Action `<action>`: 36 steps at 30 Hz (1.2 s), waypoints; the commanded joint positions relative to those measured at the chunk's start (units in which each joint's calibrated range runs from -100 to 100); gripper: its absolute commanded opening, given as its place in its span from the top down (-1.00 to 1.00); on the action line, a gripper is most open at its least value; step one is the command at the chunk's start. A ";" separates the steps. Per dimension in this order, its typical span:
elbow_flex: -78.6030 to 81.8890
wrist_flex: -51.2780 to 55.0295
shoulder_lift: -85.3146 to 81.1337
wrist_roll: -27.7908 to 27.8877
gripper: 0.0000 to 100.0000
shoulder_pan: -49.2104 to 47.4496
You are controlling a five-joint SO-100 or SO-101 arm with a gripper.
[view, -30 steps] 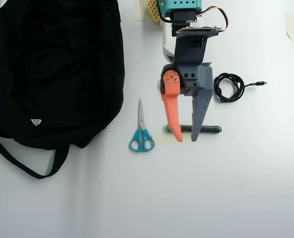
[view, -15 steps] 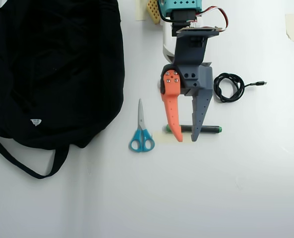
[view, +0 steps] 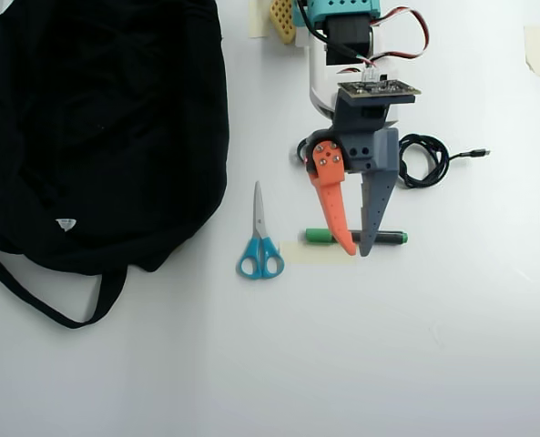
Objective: Put the green marker into the black bag
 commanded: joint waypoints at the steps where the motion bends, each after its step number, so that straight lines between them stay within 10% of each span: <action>1: -5.66 9.06 -1.87 0.06 0.96 0.53; 9: -10.60 24.05 -1.78 -6.96 0.96 4.12; 36: -14.38 52.73 -1.78 -1.77 0.96 1.20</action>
